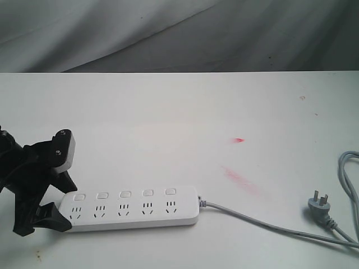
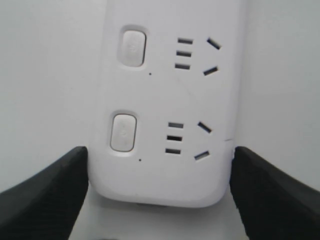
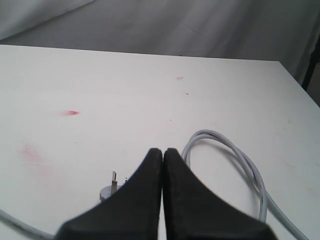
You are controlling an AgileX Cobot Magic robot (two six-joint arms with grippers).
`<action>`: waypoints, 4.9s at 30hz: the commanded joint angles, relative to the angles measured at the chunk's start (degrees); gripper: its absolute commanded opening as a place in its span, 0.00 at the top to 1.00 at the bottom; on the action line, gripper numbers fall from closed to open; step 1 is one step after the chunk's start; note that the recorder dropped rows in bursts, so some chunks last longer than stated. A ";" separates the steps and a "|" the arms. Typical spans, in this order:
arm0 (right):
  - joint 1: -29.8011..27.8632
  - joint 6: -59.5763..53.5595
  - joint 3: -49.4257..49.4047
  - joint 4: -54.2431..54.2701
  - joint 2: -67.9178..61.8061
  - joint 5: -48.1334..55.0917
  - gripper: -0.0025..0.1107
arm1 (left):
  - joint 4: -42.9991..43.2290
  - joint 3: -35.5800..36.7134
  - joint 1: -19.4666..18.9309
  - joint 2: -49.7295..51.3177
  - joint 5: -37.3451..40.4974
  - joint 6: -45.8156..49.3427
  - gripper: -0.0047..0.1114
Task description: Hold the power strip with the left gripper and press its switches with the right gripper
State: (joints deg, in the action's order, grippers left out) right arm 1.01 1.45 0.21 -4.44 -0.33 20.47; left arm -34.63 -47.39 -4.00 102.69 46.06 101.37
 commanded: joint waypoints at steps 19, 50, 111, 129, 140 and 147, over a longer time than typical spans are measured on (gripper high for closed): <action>-0.35 0.25 -0.21 -0.49 0.33 -0.92 0.98 | -0.76 -0.14 0.20 -0.03 0.26 1.06 0.62; -0.35 0.25 -0.21 -0.49 0.33 -0.92 0.98 | 3.96 -16.24 0.20 -16.61 8.53 -23.83 0.84; -0.35 0.28 -0.21 -0.38 0.33 -0.92 0.98 | 35.23 -20.93 0.20 -63.17 -18.01 -98.36 0.96; -0.35 0.28 -0.21 -0.38 0.33 -0.92 0.98 | 36.70 -1.12 0.20 -71.02 -21.80 -103.93 0.96; -0.35 0.28 -0.21 -0.38 0.33 -0.92 0.98 | 34.63 25.46 0.20 -79.63 -36.48 -104.36 0.96; -0.35 0.28 -0.21 -0.38 0.33 -0.92 0.98 | 33.06 36.89 0.20 -89.78 -39.80 -104.36 0.96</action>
State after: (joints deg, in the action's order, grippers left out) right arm 1.01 1.54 0.21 -4.44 -0.33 20.47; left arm -0.49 -13.39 -4.00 16.04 8.03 -2.31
